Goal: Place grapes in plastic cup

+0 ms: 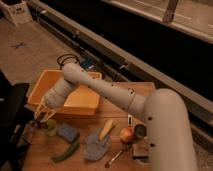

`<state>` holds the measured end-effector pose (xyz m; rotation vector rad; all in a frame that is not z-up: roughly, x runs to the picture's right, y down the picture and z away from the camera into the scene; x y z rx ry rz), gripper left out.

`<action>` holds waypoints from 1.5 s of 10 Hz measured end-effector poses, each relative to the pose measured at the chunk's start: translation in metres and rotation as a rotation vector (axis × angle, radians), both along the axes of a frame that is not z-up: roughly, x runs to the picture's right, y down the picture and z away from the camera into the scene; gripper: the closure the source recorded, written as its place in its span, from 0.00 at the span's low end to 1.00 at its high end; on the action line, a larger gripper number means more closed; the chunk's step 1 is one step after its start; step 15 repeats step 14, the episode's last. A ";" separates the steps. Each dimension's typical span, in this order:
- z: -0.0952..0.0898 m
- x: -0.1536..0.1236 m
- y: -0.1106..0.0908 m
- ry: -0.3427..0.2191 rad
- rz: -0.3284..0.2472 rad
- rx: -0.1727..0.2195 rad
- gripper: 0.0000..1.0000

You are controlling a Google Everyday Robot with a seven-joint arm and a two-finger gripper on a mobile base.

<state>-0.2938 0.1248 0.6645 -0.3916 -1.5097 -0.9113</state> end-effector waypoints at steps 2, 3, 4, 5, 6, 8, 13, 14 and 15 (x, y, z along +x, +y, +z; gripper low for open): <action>0.010 0.002 0.004 -0.001 0.015 -0.030 0.77; 0.014 0.004 0.005 0.001 0.021 -0.039 0.69; 0.019 0.006 0.005 0.006 0.032 -0.050 0.57; 0.024 0.008 0.005 0.010 0.040 -0.061 0.47; 0.030 0.009 0.007 0.015 0.045 -0.075 0.36; 0.041 0.012 0.009 0.024 0.050 -0.102 0.22; 0.052 0.011 0.015 0.031 0.048 -0.138 0.22; 0.052 0.010 0.015 0.031 0.048 -0.138 0.22; 0.052 0.010 0.015 0.031 0.048 -0.138 0.22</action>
